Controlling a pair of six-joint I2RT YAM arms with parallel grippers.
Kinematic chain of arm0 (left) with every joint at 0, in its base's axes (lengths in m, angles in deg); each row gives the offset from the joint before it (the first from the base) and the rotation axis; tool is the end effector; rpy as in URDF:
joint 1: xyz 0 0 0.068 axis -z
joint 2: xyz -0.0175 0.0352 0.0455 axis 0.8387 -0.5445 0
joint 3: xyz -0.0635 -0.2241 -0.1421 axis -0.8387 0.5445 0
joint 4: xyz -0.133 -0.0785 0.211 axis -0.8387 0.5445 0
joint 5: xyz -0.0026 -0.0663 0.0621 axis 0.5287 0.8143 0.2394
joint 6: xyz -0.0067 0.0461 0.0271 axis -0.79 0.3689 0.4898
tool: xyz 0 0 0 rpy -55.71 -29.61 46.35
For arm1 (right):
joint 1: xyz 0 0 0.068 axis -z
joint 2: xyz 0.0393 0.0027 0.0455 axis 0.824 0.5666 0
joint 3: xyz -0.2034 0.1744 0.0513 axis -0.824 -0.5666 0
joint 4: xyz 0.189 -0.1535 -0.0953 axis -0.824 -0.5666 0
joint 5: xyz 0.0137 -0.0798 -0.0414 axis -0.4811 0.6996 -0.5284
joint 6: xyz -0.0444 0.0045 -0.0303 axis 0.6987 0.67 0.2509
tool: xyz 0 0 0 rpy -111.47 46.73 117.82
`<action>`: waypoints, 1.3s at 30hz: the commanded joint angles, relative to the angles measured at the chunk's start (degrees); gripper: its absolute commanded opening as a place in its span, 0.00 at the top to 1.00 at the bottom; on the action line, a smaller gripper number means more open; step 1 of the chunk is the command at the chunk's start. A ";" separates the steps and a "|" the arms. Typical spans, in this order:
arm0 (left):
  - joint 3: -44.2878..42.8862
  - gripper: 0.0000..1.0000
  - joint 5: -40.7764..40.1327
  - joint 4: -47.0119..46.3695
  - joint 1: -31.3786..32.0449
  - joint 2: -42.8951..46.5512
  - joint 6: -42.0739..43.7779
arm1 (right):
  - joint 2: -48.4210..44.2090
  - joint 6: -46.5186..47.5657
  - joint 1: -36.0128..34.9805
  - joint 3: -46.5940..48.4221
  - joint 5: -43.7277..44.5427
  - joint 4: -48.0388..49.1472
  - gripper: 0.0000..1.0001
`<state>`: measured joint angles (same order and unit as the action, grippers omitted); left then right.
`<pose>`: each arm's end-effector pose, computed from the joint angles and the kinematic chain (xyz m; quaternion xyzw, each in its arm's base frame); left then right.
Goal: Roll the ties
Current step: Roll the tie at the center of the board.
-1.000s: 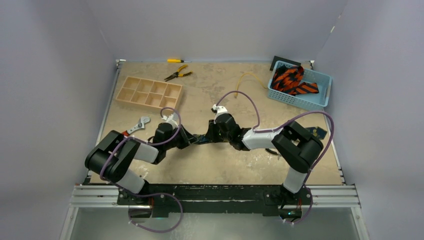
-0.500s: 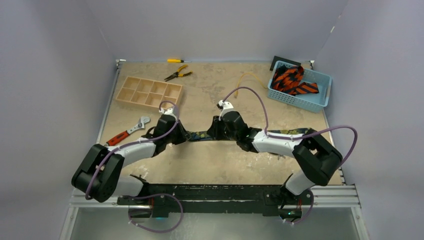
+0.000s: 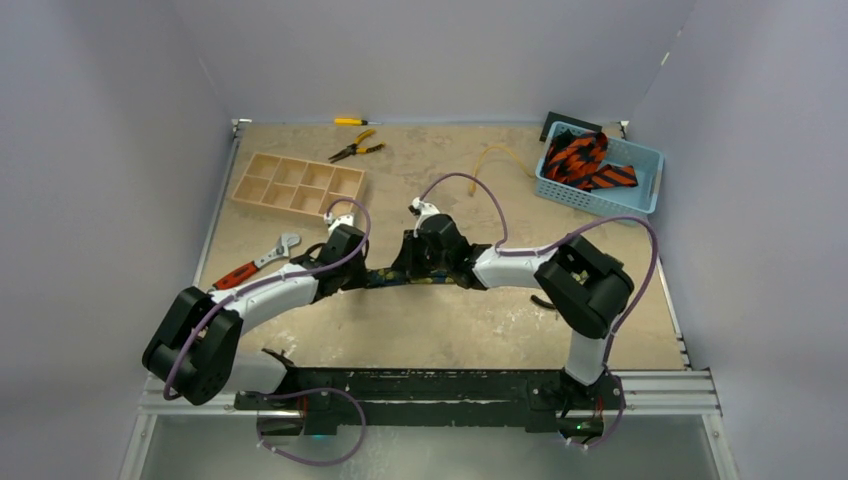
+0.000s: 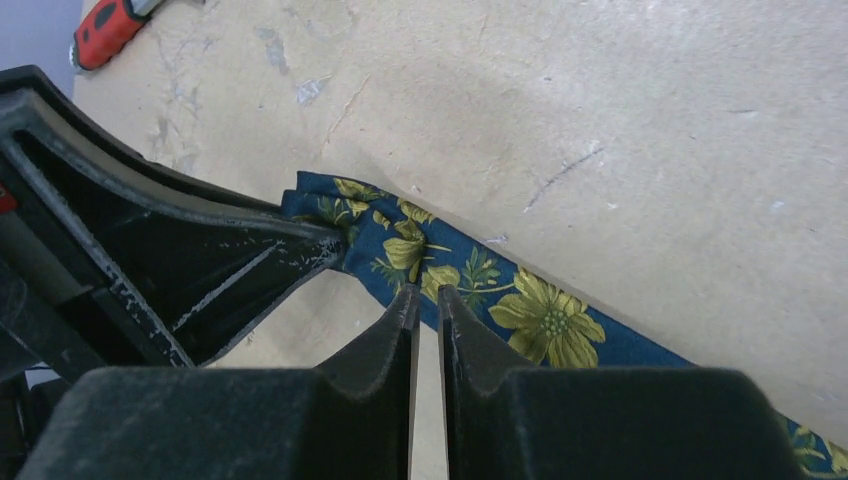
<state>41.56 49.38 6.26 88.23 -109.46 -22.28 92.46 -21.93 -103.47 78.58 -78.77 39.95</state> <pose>0.2156 -0.1232 0.1656 -0.1076 0.9399 -0.1148 0.3029 0.2510 0.2840 0.1634 -0.1039 0.8677 0.3622 0.3241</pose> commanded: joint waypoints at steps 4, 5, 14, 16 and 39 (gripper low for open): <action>-2.50 1.00 -2.97 3.67 0.63 1.16 1.74 | 3.93 -3.07 -0.73 4.68 -3.85 2.86 0.85; -2.64 1.00 -2.90 3.80 0.74 1.27 1.82 | 4.48 -3.07 -0.89 5.05 -3.88 2.79 0.85; -2.88 1.00 -2.78 4.34 0.85 2.28 2.08 | 5.03 -2.57 -2.25 6.51 -2.91 1.98 0.84; -2.88 1.00 -2.77 4.39 0.86 2.35 2.10 | 4.81 -2.18 -2.65 6.74 -2.41 1.44 0.84; -6.07 1.00 -1.04 5.78 3.47 4.06 0.99 | 12.09 -3.58 -3.43 9.45 -3.98 -0.90 0.85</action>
<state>38.79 47.58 12.62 90.11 -106.62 -21.21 103.00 -24.60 -106.75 87.54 -81.41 39.06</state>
